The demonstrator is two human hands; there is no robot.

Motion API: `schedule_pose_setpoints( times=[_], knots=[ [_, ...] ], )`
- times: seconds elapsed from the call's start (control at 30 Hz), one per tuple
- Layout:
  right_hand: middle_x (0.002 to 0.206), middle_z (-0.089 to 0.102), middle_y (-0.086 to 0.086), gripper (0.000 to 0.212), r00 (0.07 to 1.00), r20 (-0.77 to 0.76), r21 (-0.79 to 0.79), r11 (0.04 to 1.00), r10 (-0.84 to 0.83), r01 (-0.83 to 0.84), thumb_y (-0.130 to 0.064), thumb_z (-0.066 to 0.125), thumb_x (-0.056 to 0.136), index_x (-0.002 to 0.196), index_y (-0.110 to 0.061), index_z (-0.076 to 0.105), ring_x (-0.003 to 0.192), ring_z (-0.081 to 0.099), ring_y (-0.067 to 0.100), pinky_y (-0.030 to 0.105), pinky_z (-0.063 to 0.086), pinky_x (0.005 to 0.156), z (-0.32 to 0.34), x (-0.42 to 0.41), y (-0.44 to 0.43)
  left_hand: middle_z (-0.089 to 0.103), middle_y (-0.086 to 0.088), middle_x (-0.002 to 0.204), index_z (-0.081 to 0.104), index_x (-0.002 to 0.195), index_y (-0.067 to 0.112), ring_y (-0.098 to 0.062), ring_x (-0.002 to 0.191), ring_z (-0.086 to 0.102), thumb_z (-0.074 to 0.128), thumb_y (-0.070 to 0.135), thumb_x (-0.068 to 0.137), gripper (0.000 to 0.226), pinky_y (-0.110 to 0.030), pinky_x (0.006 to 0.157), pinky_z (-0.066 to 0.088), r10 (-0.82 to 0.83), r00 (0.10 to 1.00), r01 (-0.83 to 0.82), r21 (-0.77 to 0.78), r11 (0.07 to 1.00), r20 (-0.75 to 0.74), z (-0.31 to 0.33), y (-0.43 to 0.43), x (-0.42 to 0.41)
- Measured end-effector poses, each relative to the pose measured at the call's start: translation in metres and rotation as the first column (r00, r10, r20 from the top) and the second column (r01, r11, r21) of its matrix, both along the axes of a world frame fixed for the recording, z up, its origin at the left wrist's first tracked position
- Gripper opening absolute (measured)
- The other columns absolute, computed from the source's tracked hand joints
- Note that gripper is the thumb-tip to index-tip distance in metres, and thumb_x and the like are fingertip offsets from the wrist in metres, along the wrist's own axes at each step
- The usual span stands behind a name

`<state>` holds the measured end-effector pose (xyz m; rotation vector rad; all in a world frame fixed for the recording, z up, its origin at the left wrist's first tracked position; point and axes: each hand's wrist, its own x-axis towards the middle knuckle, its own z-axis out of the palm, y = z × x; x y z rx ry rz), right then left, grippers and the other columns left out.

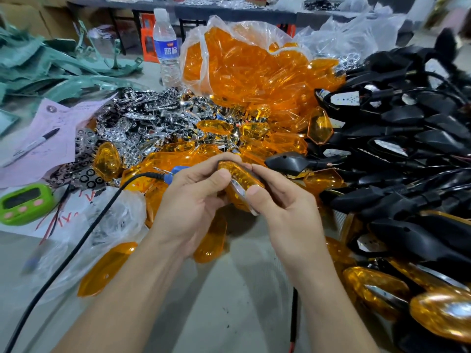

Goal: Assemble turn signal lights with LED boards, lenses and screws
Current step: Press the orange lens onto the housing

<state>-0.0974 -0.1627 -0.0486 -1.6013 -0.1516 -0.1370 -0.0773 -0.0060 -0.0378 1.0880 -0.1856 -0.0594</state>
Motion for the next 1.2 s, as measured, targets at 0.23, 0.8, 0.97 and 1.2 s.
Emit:
schedule_pose_setpoints(
  times=[0.23,0.8,0.97,1.2],
  knots=[
    [0.109,0.079,-0.012,0.034,0.995,0.004,0.116,0.988,-0.102,0.1,-0.008,0.08,0.088,0.115,-0.029,0.078,0.105,0.075,0.008,0.033,0.063,0.089,-0.004,-0.006,-0.003,0.07,-0.021,0.11,0.076,0.108,0.008,-0.029,0.091,0.068,0.066,0.013,0.087,0.023,-0.039,0.075,0.06,-0.039,0.999,0.039,0.04,0.998,0.0,-0.003,-0.001,-0.002],
    [0.098,0.079,-0.019,0.041,0.962,0.104,0.101,0.965,-0.253,0.243,-0.005,0.089,0.075,0.104,-0.031,0.079,0.093,0.075,0.0,0.021,0.061,0.083,-0.001,-0.014,0.002,0.075,-0.016,0.113,0.081,0.099,0.013,-0.028,0.109,0.07,0.068,0.024,0.085,0.022,-0.034,0.083,0.058,0.014,0.999,-0.015,0.035,0.999,0.043,0.0,-0.006,-0.005],
    [0.098,0.078,-0.023,0.035,0.98,0.088,0.059,0.983,-0.179,0.174,-0.014,0.088,0.079,0.105,-0.036,0.079,0.095,0.075,-0.001,0.021,0.061,0.083,0.001,-0.01,0.004,0.074,-0.02,0.105,0.078,0.1,0.004,-0.032,0.093,0.068,0.064,0.021,0.092,0.023,-0.036,0.073,0.06,0.111,0.992,-0.116,0.1,0.988,0.056,0.001,-0.002,-0.004],
    [0.106,0.077,-0.016,0.044,0.998,0.047,-0.207,0.978,0.049,-0.038,-0.038,0.087,0.079,0.12,-0.033,0.074,0.1,0.073,0.006,0.038,0.062,0.087,0.007,-0.015,-0.001,0.076,-0.016,0.102,0.079,0.09,0.015,-0.031,0.103,0.073,0.061,0.026,0.09,0.021,-0.04,0.082,0.062,0.147,0.989,-0.148,0.035,0.988,0.027,0.007,0.006,-0.001]
  ],
)
